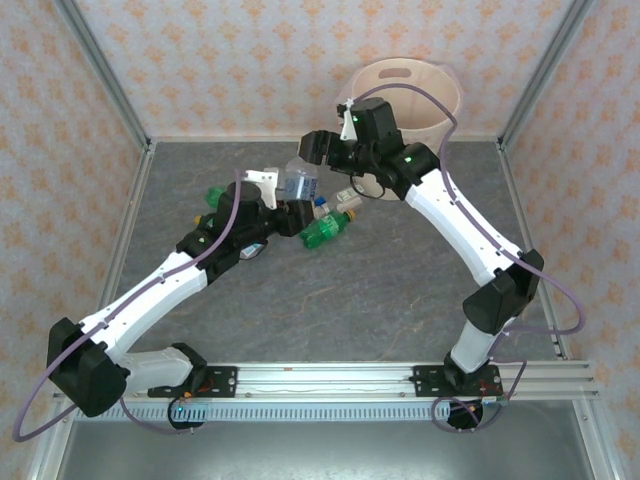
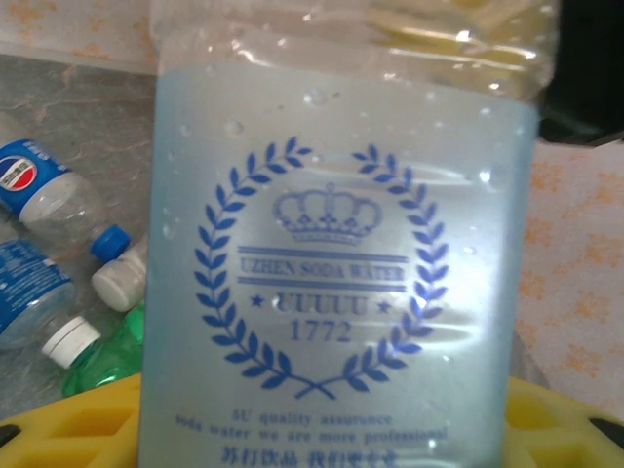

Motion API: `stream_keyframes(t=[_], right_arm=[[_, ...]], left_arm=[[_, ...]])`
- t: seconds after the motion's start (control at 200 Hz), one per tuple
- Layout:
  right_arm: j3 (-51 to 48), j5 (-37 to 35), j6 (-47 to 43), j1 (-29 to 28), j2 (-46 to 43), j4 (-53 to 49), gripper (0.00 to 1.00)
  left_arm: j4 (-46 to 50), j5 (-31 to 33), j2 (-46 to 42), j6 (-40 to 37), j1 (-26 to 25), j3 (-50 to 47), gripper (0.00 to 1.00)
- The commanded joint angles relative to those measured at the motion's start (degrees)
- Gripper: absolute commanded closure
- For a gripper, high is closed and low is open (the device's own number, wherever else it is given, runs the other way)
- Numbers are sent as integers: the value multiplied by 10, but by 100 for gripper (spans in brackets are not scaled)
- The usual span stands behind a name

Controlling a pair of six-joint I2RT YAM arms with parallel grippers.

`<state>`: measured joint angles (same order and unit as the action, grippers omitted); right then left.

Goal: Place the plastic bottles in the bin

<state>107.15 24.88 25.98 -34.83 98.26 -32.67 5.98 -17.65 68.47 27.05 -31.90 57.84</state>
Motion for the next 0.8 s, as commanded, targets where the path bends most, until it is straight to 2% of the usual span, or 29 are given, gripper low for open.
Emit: stream_keyframes(t=[0.0,0.405,0.586,0.651,0.796], right_arm=[[2,5,14,-1,0,22,33],[-13,27,9,-3,-1,39,42],[2,39,6,-4,13,29,59],[3,36,7,-4,11,30,68],[13,20,7,-5,6,29,70]], left_arm=[[-24,-25,-10,-5,-5,26,48],[-2,-21,-6,-12,-16,45,49],[1,-15,-5,-12,-17,46,49],[5,-14,1,-13,-17,49,49],[1,-5,0,-5,-18,42,43]])
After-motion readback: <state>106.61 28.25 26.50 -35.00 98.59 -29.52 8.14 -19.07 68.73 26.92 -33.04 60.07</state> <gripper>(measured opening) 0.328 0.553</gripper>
